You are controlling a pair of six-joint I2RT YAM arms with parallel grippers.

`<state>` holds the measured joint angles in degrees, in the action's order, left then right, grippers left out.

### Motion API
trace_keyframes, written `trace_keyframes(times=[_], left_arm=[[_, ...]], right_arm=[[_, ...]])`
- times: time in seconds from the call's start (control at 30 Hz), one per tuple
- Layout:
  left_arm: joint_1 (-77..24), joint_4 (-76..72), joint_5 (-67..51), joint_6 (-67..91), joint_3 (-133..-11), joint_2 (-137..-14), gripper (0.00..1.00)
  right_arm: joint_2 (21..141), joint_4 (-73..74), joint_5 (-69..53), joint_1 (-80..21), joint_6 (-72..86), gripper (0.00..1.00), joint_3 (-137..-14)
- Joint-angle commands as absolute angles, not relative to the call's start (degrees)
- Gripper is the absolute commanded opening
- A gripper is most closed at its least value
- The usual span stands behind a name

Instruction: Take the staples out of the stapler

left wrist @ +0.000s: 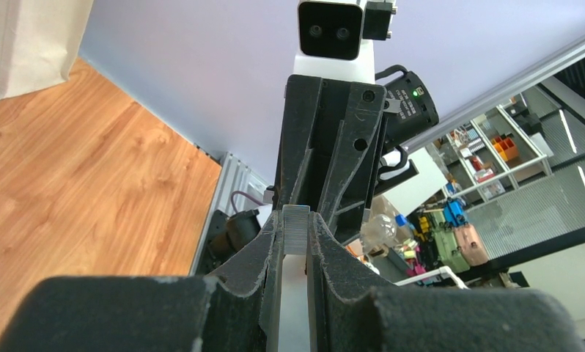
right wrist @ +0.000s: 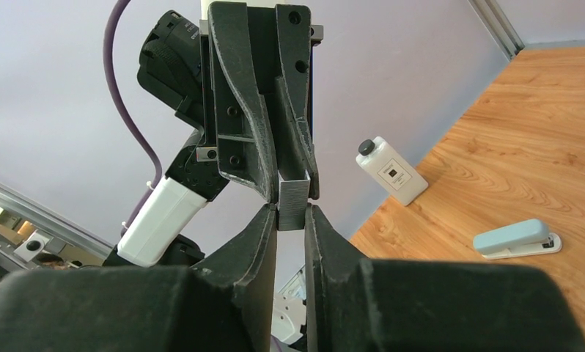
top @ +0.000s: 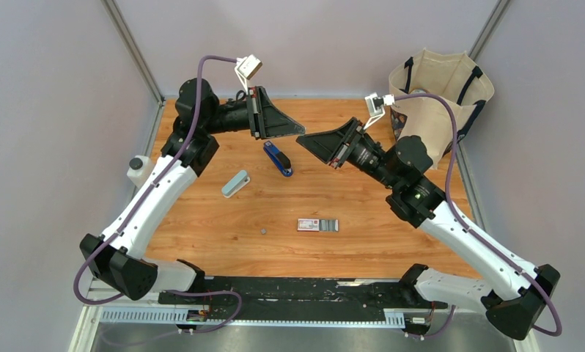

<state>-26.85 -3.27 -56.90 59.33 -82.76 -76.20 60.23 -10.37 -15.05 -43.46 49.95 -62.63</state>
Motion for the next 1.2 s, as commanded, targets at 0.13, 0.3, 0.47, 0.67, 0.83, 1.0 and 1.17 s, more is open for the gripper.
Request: trace_keyframes(times=[0.13,0.3,0.47,0.67,0.83,1.0,1.17], left_arm=[[-26.5,-5.5,-57.0,59.6,-81.8,-75.1,0.17],[-26.5,-0.3,-56.7,55.1,-83.2,-75.0,0.4],[-25.8,14.1,-52.8,45.6,-87.1,-74.4,0.74],[-22.8,35.3,-43.9,25.5,-91.7,-74.1,0.78],[-22.8,51.8,-29.9,2.7,-91.4,-74.0,0.79],[-22.8,55.9,-21.4,-9.5,-83.9,-72.7,0.8],[-22.8,56.4,-20.1,-12.7,-77.3,-72.0,0.8]], right_arm=[[58.5,-12.0,-14.2,-43.9,49.8,0.11,-62.1],[57.4,-8.1,-12.9,-43.9,48.2,0.1,-62.1],[55.8,4.5,-9.3,-43.9,44.7,0.09,-62.3],[55.9,22.9,-4.4,-44.0,38.8,0.1,-61.3],[59.1,36.1,0.0,-44.8,35.4,0.12,-60.1],[62.2,41.5,6.1,-47.2,35.8,0.11,-56.0],[64.8,41.0,7.6,-48.2,37.0,0.1,-51.7]])
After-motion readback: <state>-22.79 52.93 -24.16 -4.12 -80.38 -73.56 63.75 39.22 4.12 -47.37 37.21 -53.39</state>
